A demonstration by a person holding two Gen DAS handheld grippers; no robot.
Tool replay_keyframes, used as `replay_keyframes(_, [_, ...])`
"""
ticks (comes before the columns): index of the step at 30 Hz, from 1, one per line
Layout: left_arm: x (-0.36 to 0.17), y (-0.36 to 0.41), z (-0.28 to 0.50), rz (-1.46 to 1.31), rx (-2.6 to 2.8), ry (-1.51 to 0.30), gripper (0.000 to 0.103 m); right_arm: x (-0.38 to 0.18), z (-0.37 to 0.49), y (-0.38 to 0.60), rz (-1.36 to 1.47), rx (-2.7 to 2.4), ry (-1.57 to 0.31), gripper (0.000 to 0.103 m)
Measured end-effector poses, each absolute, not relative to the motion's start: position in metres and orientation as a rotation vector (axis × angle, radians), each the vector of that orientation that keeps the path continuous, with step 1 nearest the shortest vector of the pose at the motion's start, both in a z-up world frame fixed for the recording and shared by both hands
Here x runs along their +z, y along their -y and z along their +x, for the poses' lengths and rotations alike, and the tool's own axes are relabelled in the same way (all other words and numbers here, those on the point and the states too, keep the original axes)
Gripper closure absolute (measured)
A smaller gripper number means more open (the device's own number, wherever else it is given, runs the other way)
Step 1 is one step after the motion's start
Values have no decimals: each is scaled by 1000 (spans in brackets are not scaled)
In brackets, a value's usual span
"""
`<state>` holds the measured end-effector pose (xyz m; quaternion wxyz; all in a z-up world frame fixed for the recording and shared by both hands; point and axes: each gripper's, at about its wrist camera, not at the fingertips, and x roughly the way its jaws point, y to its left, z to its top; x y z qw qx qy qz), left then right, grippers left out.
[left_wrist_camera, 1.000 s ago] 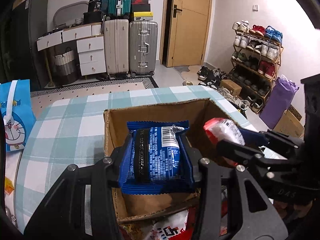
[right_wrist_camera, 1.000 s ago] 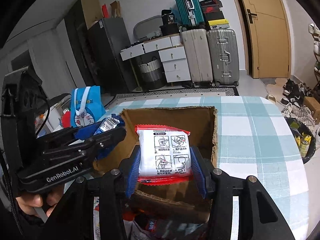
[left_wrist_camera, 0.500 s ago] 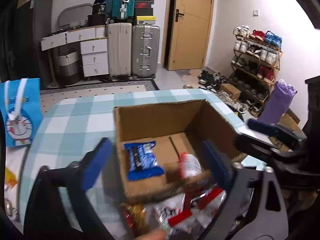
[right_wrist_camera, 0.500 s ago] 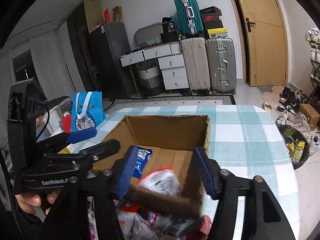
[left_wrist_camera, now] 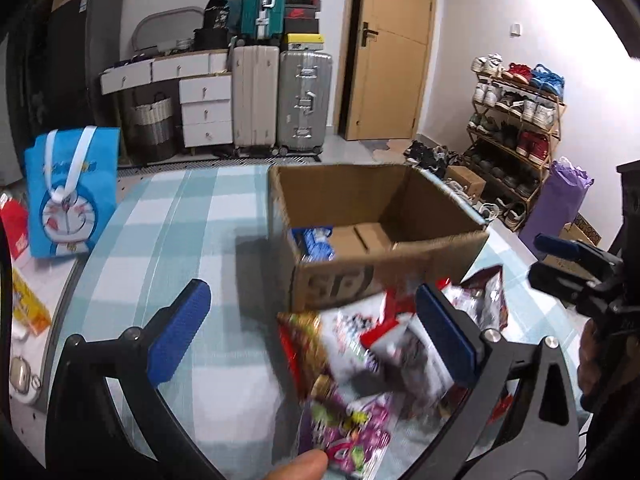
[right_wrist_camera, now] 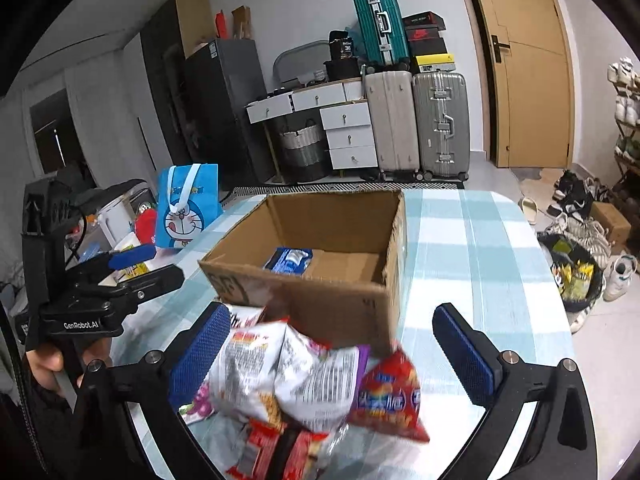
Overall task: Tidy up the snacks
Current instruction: 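Return both tools to the pile and grasp the red wafer pack with the right tool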
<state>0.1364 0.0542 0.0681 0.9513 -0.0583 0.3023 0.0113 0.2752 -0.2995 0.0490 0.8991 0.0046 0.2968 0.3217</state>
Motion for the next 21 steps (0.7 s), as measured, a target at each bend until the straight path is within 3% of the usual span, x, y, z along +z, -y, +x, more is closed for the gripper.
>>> replay_keyframes(21, [28, -55, 101, -124, -35, -681, 1, 28, 248, 308, -25, 640, -653, 0])
